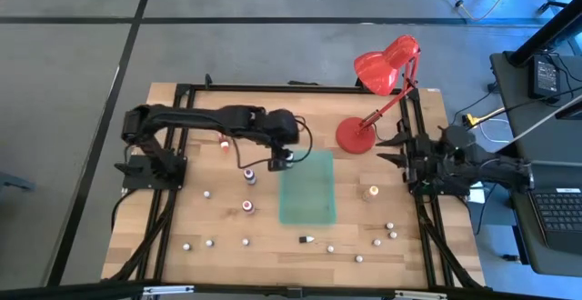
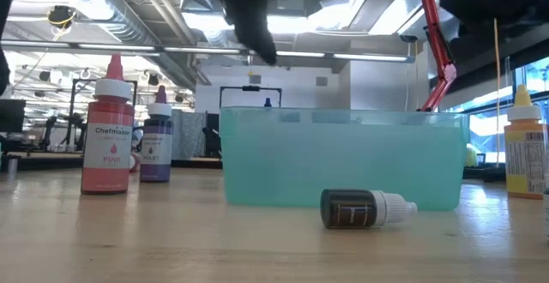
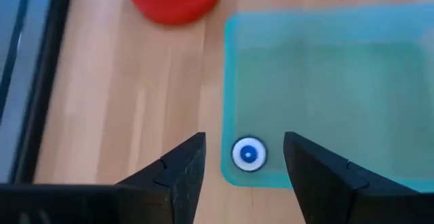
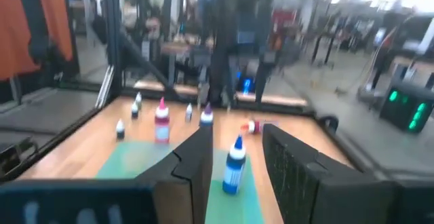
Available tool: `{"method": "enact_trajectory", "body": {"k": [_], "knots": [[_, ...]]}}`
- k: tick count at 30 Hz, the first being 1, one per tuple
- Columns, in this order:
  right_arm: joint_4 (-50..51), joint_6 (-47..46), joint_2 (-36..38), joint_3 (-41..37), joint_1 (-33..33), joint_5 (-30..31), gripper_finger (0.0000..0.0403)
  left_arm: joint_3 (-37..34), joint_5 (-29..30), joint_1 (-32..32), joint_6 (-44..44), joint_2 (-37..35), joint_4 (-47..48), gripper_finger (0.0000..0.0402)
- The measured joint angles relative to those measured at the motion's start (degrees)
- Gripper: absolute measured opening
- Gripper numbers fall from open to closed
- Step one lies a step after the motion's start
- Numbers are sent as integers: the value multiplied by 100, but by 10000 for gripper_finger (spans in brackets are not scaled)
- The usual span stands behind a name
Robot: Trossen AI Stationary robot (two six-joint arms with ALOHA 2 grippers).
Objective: Pick & Place food coloring
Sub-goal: Put the large yellow food coloring bottle into the green bin
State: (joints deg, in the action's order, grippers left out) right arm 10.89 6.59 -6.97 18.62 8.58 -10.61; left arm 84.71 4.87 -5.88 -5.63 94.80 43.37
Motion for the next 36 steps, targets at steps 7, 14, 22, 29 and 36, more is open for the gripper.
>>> {"method": "enact_trajectory", "body": {"k": [7,14,22,29,36], "knots": [[1133,-27,-1798,944,-323,312,132,-1262,-658,-255,-212,-1271,-2118,196],[2529,-358,-3365,2240,-813,502,132,-3405,-632,-438,426,-2617,-4203,193],[4804,-2076,-4770,3662,-1512,1404,132,-5182,-604,-392,594,-3537,-6124,195],[6047,-4563,-5368,4119,-1819,1403,132,-5639,-597,-392,552,-3851,-6508,193],[6255,-6062,-5577,3971,-1829,1403,132,-5639,-593,-414,338,-3838,-6726,194]]}}
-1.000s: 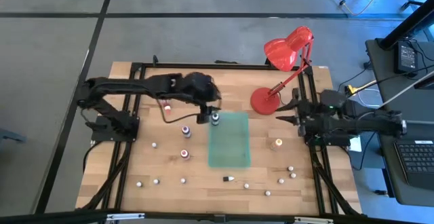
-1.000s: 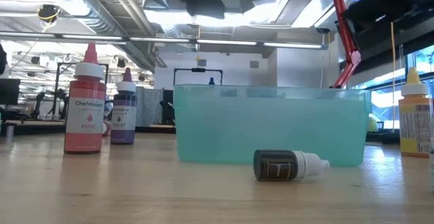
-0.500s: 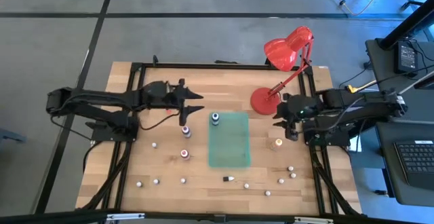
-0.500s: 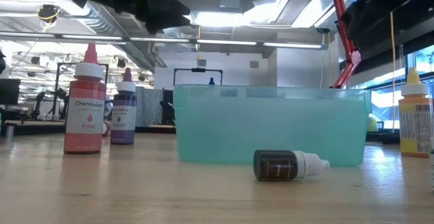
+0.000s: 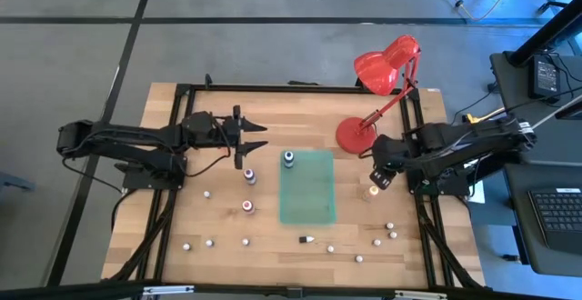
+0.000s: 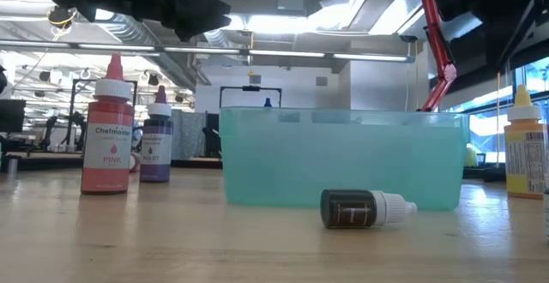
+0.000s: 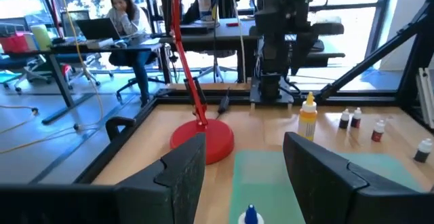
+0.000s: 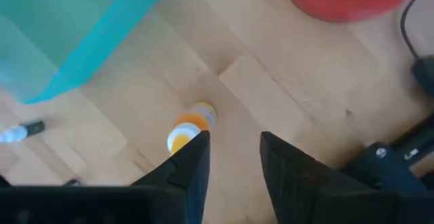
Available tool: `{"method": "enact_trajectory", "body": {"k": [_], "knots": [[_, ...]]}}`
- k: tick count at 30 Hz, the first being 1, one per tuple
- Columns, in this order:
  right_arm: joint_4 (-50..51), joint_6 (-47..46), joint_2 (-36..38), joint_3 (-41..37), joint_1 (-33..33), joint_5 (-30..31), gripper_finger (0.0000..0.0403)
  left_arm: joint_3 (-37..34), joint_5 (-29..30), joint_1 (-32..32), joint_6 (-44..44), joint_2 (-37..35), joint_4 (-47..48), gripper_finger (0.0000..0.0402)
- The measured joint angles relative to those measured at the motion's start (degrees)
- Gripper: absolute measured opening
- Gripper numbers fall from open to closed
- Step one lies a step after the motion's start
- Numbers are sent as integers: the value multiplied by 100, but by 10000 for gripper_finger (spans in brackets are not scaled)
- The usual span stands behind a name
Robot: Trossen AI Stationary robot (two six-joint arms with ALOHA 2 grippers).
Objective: Pick & Place food coloring
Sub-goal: Put the large yellow food coloring bottle into the green bin
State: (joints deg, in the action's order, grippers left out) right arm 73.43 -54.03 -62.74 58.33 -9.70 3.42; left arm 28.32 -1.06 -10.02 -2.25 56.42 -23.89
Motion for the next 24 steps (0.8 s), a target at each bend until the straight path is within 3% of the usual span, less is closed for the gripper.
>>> {"method": "enact_trajectory", "body": {"k": [4,10,14,18,24], "knots": [[-19,-136,-109,-199,-1,0,148,0,-1,22,3,0,5,196],[-97,-271,-291,-350,-5,-50,222,0,-2,22,4,2,6,193],[-293,296,-332,-350,-43,-295,259,0,-2,22,4,2,8,192],[-657,910,-338,-350,-206,-505,275,0,-3,23,6,4,14,195],[-793,759,-411,-350,-305,-470,273,0,-4,23,73,4,58,194]]}}
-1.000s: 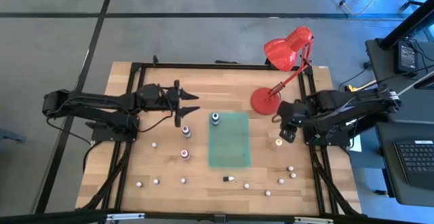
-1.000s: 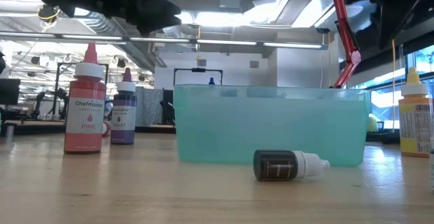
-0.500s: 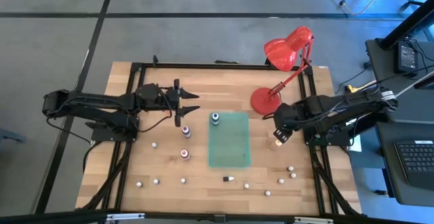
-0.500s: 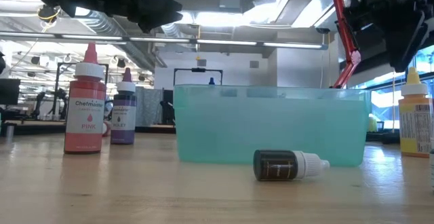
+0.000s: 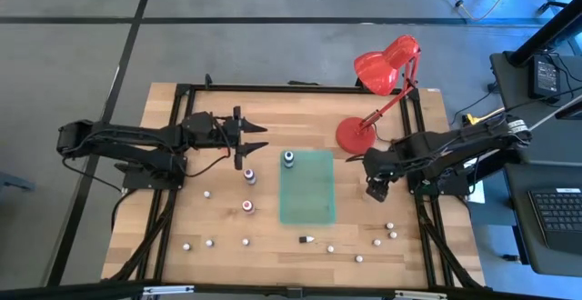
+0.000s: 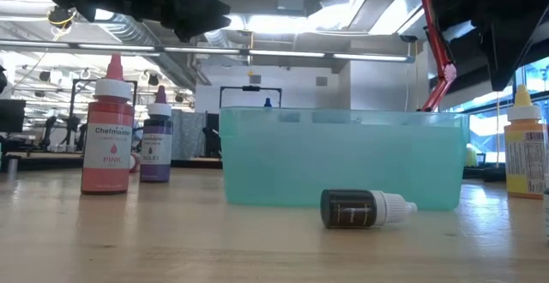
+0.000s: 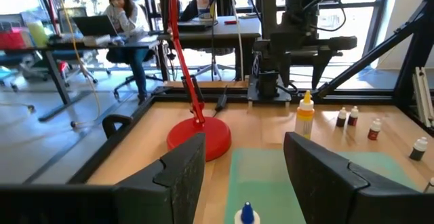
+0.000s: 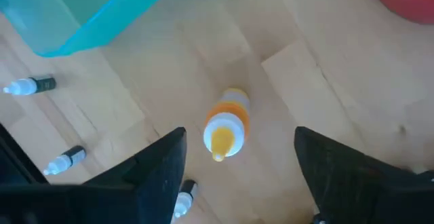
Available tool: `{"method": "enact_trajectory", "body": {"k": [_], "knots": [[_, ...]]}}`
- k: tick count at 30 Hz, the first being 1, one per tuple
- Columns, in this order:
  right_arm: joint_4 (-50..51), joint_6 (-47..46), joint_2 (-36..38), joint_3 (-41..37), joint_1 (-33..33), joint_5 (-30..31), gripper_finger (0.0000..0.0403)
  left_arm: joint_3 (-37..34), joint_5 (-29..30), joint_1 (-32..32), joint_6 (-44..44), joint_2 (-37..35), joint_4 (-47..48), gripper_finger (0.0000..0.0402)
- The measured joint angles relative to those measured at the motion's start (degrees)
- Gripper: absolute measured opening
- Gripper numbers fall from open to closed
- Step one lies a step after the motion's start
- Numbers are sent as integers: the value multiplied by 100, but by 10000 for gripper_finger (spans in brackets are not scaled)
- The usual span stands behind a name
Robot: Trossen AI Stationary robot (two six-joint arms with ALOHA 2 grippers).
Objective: Pick & Place food coloring
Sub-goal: Put the large yellow food coloring bottle into the green bin
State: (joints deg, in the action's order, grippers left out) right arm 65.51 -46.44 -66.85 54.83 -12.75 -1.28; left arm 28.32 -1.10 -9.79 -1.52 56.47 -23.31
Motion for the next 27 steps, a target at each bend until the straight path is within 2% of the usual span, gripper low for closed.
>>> {"method": "enact_trajectory", "body": {"k": [4,14,23,27], "knots": [[-12,-126,-237,0,0,7,267,0,0,-2,352,2,7,193],[-12,29,-1017,0,-113,13,264,0,0,-1,378,2,0,192],[2,-133,-1237,0,-454,-27,261,0,0,-2,378,2,-1,196],[2,-131,-1322,0,-527,-2,242,0,0,0,378,2,-2,194]]}}
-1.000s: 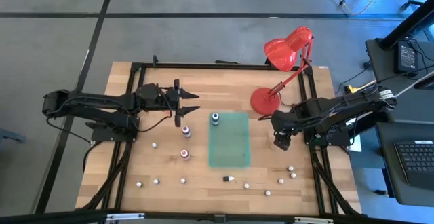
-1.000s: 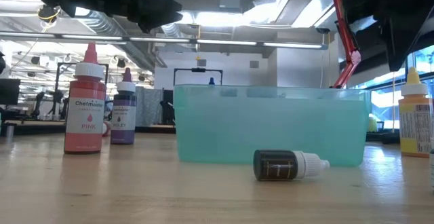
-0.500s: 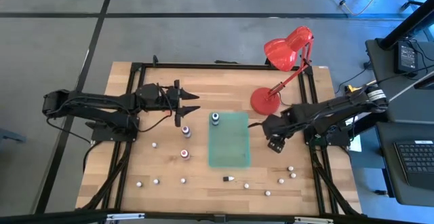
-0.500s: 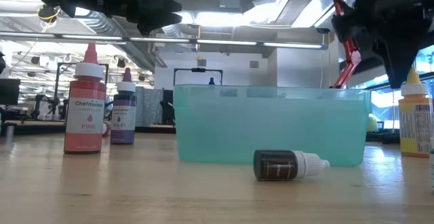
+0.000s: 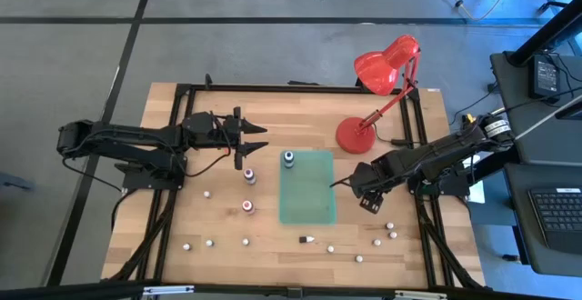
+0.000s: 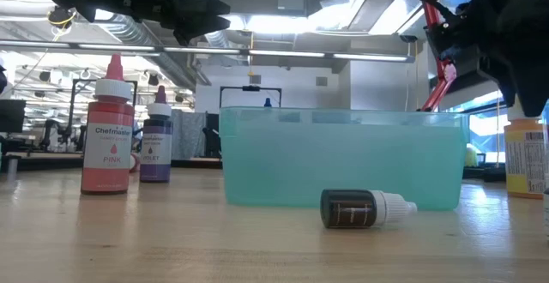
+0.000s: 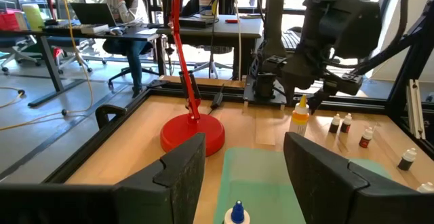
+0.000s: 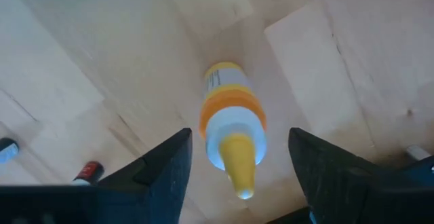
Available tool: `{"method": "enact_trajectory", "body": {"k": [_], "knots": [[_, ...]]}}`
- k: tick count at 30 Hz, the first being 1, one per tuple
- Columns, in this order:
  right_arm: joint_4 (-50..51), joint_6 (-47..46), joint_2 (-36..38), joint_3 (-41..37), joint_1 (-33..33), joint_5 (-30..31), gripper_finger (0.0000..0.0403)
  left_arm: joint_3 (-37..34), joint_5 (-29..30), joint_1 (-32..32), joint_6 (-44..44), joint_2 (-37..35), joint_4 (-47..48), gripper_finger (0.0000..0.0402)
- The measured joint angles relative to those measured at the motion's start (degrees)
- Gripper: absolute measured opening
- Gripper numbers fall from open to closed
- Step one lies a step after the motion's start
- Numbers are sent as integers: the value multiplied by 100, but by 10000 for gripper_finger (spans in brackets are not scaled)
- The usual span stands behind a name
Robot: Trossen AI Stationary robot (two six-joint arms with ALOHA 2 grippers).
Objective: Pick & Place food coloring
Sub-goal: Put the large yellow food coloring bottle into the green bin
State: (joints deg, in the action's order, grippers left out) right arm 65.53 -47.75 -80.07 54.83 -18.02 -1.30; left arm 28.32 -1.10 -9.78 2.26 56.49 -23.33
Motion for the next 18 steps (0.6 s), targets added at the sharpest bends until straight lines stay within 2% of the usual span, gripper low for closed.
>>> {"method": "enact_trajectory", "body": {"k": [10,15,18], "knots": [[2,36,-92,0,-13,18,129,0,0,-2,0,0,2,193],[68,150,-93,42,-13,22,122,0,0,0,0,0,0,193],[316,191,-94,347,-13,143,122,0,0,-2,0,0,2,195]]}}
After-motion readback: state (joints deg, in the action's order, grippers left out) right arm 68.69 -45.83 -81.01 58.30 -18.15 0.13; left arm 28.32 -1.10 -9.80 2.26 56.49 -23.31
